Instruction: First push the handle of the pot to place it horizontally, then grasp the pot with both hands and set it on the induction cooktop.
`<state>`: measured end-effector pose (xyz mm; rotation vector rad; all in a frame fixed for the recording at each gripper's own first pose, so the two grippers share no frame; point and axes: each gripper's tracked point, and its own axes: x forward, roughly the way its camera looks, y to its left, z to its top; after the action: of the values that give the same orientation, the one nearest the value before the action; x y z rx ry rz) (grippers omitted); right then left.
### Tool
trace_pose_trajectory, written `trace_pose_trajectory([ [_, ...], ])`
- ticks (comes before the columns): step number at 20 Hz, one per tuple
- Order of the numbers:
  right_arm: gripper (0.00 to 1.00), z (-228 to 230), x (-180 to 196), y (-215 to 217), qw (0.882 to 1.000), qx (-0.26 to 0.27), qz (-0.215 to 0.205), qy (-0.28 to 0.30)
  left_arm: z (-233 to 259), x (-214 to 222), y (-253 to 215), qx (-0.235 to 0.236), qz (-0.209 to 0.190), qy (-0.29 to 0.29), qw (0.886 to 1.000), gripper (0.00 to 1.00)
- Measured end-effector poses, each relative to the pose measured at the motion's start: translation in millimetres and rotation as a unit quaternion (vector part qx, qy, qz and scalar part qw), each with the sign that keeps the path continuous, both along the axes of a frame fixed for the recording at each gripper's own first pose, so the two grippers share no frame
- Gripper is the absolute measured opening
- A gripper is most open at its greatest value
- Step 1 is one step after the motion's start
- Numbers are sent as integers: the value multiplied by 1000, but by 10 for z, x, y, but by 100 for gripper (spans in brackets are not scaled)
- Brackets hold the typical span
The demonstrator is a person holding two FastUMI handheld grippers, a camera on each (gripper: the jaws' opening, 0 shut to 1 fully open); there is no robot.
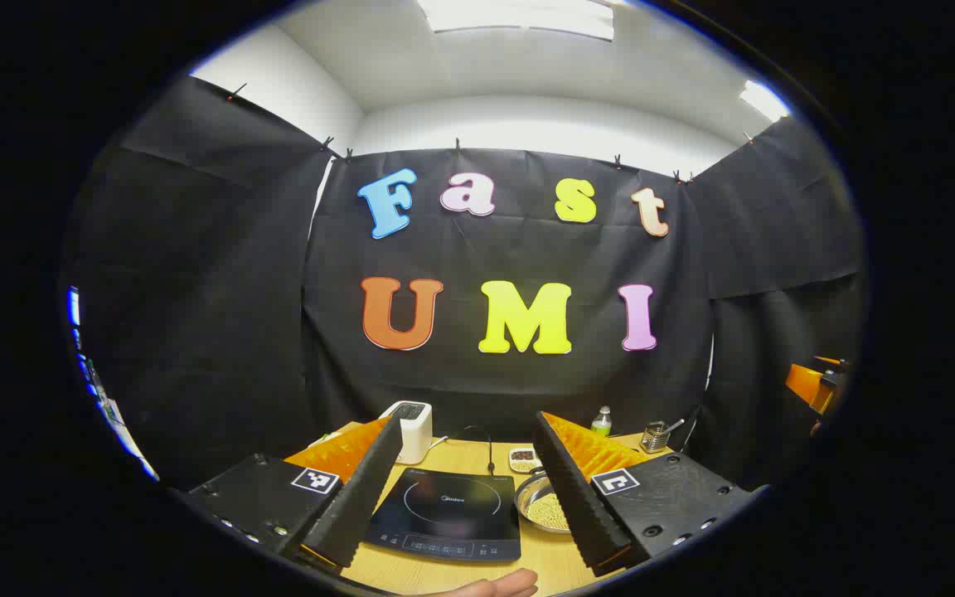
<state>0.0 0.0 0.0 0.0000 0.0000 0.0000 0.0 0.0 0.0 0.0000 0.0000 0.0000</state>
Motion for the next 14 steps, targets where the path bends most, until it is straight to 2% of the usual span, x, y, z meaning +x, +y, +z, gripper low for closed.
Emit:
trace_pose_trajectory([
  [6, 100, -65, 18, 19, 1000, -3, 5, 8, 11, -33, -124, 7, -25, -8, 1000, 95],
  [14, 100, -178, 87, 80, 1000, -4, 11, 16, -7, -50, -184, 7, -32, -11, 999, 94],
])
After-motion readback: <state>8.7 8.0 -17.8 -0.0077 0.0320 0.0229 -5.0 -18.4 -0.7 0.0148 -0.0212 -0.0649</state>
